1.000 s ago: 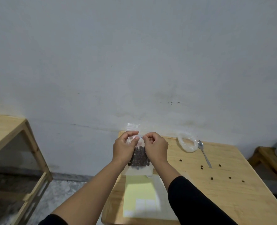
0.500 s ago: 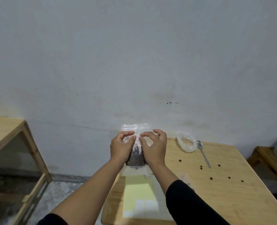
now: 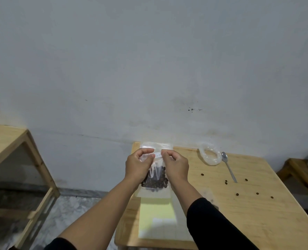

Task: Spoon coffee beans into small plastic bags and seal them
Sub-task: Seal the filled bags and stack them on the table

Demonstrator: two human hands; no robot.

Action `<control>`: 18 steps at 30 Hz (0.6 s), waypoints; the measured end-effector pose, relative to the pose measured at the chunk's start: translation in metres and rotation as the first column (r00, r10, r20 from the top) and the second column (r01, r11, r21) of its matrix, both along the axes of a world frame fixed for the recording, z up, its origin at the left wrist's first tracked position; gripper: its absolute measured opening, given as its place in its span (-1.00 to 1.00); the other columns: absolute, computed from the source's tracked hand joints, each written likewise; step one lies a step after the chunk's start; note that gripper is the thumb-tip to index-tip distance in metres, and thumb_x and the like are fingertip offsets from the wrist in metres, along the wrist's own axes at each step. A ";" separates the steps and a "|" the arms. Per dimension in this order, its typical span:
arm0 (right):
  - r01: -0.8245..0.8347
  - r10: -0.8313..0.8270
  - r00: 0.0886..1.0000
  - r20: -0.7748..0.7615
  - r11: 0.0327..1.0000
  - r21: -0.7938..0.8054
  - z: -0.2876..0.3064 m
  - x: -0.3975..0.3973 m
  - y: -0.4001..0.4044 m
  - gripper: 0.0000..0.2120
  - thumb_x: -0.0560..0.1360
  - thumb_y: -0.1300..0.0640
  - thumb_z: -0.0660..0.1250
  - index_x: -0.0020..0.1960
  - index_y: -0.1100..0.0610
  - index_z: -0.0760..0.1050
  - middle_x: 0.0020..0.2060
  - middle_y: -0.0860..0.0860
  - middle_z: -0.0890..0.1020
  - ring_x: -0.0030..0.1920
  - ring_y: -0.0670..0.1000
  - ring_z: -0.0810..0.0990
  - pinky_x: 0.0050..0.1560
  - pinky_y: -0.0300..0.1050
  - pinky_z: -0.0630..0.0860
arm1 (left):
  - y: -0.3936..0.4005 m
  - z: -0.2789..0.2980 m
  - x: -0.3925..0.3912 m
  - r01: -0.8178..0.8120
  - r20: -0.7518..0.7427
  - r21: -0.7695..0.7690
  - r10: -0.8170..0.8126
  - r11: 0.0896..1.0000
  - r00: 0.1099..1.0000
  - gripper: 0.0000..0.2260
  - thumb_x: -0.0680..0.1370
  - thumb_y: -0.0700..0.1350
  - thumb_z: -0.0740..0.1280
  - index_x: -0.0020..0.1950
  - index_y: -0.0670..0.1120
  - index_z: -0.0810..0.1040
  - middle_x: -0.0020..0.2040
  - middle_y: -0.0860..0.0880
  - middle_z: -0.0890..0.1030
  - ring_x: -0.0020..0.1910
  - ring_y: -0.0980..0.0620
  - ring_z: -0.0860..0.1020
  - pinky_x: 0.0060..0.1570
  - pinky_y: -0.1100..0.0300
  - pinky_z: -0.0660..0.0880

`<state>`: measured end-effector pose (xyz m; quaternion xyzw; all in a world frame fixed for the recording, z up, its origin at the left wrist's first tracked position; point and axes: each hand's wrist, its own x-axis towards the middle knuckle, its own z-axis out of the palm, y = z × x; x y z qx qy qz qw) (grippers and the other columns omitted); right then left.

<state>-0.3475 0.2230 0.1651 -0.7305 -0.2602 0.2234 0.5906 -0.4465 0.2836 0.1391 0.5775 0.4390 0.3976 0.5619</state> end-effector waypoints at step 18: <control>0.006 -0.015 0.999 -0.032 0.960 -0.279 -0.087 0.095 0.025 -0.85 0.38 0.23 0.45 -0.04 0.16 0.66 -0.24 0.03 0.68 -0.23 -0.05 0.62 -0.20 -0.38 0.50 | 0.045 -0.067 0.081 0.091 -0.390 -0.081 -0.115 0.993 0.913 -0.62 0.46 -0.13 0.43 0.27 -0.03 0.51 0.21 0.01 0.56 0.14 0.05 0.51 0.10 0.29 0.38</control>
